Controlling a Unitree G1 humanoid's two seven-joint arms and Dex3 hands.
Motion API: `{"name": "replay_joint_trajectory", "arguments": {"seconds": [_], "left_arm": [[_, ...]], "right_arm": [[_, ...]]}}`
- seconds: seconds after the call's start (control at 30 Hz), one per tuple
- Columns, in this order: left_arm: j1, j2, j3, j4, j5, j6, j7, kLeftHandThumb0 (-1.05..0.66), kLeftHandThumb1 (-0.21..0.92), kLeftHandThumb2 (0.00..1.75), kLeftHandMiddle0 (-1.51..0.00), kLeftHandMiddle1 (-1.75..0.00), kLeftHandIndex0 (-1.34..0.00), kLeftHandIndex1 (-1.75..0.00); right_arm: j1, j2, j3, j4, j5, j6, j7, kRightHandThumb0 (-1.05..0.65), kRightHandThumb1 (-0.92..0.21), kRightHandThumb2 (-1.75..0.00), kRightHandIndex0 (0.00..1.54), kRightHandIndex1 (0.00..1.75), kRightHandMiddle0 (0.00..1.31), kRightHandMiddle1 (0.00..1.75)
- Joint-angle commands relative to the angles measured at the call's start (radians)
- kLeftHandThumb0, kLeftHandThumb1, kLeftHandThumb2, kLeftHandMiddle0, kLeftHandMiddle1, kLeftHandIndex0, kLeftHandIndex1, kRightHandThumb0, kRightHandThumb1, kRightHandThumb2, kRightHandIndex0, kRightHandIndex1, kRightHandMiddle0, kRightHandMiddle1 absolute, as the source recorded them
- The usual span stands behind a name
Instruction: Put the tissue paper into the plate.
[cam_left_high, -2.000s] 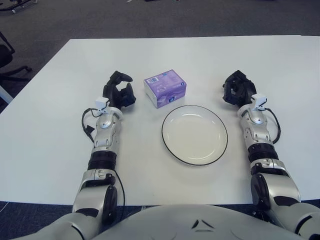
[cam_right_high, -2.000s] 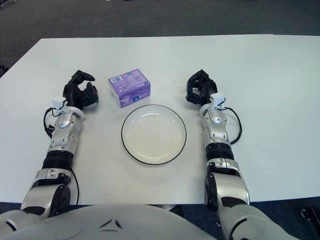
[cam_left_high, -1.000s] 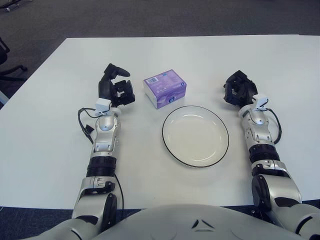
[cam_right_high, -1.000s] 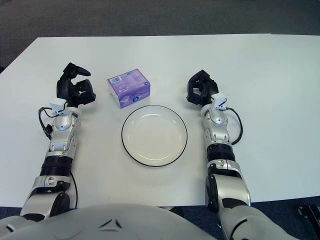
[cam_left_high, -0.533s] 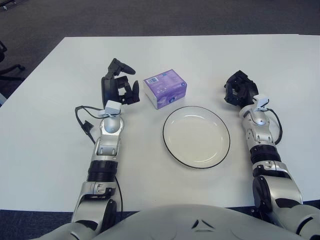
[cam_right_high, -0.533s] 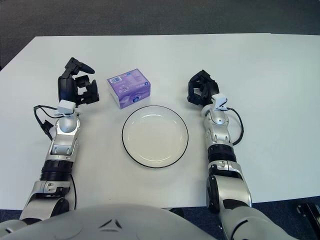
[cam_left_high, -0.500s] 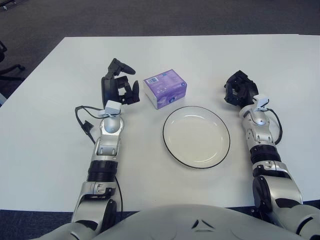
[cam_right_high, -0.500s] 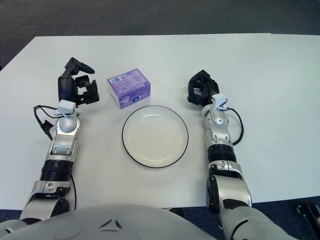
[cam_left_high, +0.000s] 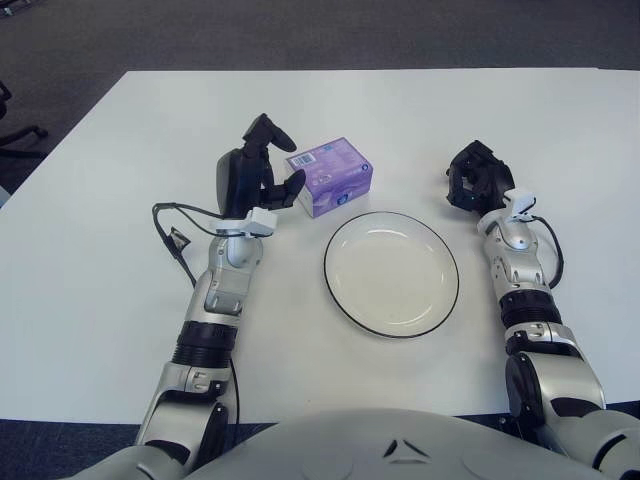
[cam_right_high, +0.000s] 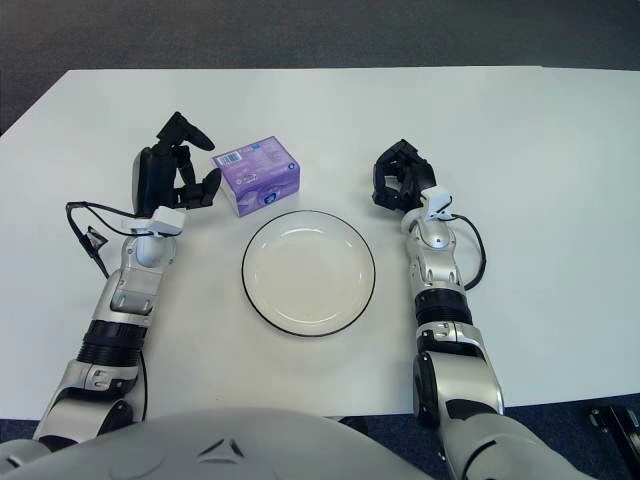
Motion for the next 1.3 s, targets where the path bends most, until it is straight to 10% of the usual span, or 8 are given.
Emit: {"name": "replay_joint_trajectory", "arguments": {"seconds": [0.0,0.23,0.4,1.27], "left_arm": [[-0.019,0.0,-0.046,-0.024,0.11,0.055,0.041,-0.43,0.49,1.1,-0.99,-1.75,-0.48,-1.75],[-0.05,-0.01,-0.094,-0.035,0.218,0.149,0.069,-0.38,0.8,0.68,-0.4,-1.62,-0.27,-1.75],[-0.104,-0.016,-0.145,-0.022,0.281,0.207,0.05,-0.78,0.91,0.57,-0.22,-1.36,-0.07,-1.42],[-0.159,-0.007,-0.296,-0.115,0.486,0.458,-0.178,-1.05,0.92,0.65,-0.01,-0.26,0.0,-0.52]], "right_arm": [[0.147,0.04,0.006,0.075,-0.012,0.024,-0.018,-0.43,-0.47,-1.12,1.13,1.75,0.49,1.75],[0.148,0.037,0.011,0.076,-0.021,0.02,-0.027,-0.43,-0.47,-1.13,1.15,1.75,0.5,1.75],[0.15,0.035,0.016,0.075,-0.024,0.022,-0.032,-0.44,-0.46,-1.14,1.14,1.75,0.5,1.75],[0.156,0.025,0.04,0.068,-0.04,0.008,-0.053,-0.45,-0.4,-1.22,1.25,1.75,0.55,1.75]]}}
